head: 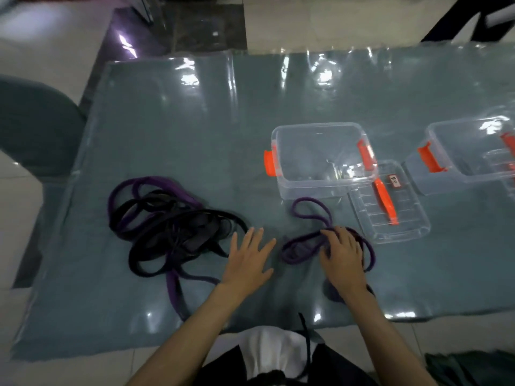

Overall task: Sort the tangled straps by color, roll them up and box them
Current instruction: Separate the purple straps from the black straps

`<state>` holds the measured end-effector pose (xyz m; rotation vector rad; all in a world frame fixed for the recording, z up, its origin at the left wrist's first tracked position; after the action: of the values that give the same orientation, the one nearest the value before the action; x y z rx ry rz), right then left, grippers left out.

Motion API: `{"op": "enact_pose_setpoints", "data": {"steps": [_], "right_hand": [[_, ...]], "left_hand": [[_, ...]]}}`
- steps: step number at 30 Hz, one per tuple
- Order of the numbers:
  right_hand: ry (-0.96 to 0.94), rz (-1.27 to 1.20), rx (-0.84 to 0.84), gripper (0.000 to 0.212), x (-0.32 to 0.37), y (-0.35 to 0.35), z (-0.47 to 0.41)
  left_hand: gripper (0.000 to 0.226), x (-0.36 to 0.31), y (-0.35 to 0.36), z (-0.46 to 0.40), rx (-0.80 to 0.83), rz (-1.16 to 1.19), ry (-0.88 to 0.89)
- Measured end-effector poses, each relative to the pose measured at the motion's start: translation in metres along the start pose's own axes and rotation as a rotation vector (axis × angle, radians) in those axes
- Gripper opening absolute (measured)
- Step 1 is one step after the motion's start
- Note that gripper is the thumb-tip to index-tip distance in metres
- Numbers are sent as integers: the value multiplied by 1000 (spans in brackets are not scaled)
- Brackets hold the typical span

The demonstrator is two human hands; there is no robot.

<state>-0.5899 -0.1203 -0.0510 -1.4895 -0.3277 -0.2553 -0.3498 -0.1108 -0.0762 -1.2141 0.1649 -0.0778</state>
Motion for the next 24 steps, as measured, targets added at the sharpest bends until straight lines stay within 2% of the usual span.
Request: {"op": "enact_pose_setpoints", "data": {"steps": [3,6,9,13,14,16,19,22,24], "right_hand": [[-102,-85,35,40,57,21,0],[-171,-131,129,49,116,46,3],[-196,-167,205,66,162,71,-4],[-103,-269,311,102,204,98,-21],[-68,-278,338,113,212,103,-24],[-26,-265,341,126,225,107,-28],[42,-408,219,131,236,104,-32],[2,-480,200,120,242,104,-33],[-24,-497,211,95,244,104,-40]], "left_hand": [[78,55,-8,18,-104,63,-89],[98,116,-14,35,-200,102,-225],[130,179,-13,40,-158,105,-393],[139,237,-3,35,2,176,-464],[135,243,-2,35,29,215,-442],[118,248,-4,38,-15,235,-346],[89,242,-13,50,-140,258,-202],[84,226,-13,64,-83,357,-21],[86,218,-12,75,-16,383,122]]}}
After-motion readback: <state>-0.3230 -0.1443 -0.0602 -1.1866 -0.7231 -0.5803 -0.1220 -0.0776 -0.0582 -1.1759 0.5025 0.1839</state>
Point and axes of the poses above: each hand's wrist, its own z-axis away from the middle knuckle, its own y-axis out of the palm, x = y × z, the point moved 5 cm from there along -z, towards the middle knuckle, and after that the axes turned 9 degrees about -y, right-handed, at the moved point
